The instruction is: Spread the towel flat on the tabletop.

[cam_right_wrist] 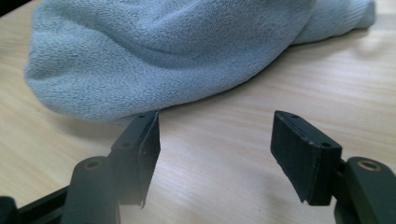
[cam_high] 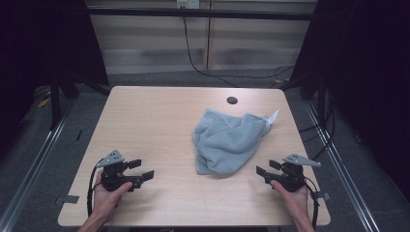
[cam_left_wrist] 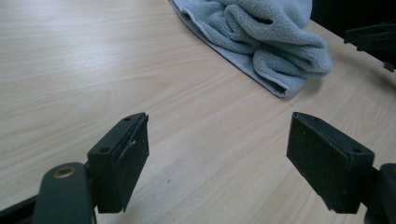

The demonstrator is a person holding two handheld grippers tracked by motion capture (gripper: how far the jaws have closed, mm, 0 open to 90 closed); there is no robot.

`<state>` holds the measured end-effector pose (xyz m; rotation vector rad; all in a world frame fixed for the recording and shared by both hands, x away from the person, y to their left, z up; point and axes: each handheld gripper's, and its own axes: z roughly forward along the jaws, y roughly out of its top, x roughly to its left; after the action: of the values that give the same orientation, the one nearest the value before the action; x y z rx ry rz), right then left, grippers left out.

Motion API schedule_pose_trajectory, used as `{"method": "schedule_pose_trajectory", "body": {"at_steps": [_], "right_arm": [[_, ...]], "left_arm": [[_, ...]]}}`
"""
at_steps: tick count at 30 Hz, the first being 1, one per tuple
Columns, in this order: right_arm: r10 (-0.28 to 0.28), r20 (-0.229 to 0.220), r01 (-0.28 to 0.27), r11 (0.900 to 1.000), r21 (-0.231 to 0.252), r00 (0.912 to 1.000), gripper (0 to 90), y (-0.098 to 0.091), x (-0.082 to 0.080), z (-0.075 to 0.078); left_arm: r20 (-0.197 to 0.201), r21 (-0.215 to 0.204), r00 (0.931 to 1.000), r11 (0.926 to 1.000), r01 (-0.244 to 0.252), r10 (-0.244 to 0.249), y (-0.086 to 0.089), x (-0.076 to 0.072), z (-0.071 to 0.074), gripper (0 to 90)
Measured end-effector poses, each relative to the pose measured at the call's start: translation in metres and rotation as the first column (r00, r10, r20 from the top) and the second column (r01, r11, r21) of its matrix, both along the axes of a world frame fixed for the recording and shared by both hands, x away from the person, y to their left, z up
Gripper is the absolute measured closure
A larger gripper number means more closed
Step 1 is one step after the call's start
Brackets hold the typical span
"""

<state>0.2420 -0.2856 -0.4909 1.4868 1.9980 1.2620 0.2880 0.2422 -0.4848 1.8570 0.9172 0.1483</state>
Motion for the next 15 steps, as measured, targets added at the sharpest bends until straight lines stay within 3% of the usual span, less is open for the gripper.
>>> {"method": "schedule_pose_trajectory", "body": {"at_steps": [6,14,15], "right_arm": [[0.052,-0.041,-0.052,0.9986,-0.004,0.9978,34.8,0.005,0.004,0.0],[0.089,-0.04,-0.09,0.9953,-0.034,0.9952,30.6,0.012,0.009,0.011],[0.103,-0.058,-0.108,0.9913,-0.076,0.993,29.5,0.014,0.016,0.017]], "left_arm": [[-0.017,0.005,0.9998,0.9999,-0.014,0.014,0.003,-0.001,-0.001,23.3],[-0.009,0.017,0.9999,0.9998,0.01,-0.01,0.003,-0.003,0.001,23.9],[-0.006,0.034,0.9994,0.9988,0.035,-0.035,0.002,-0.004,0.001,23.7]]}}
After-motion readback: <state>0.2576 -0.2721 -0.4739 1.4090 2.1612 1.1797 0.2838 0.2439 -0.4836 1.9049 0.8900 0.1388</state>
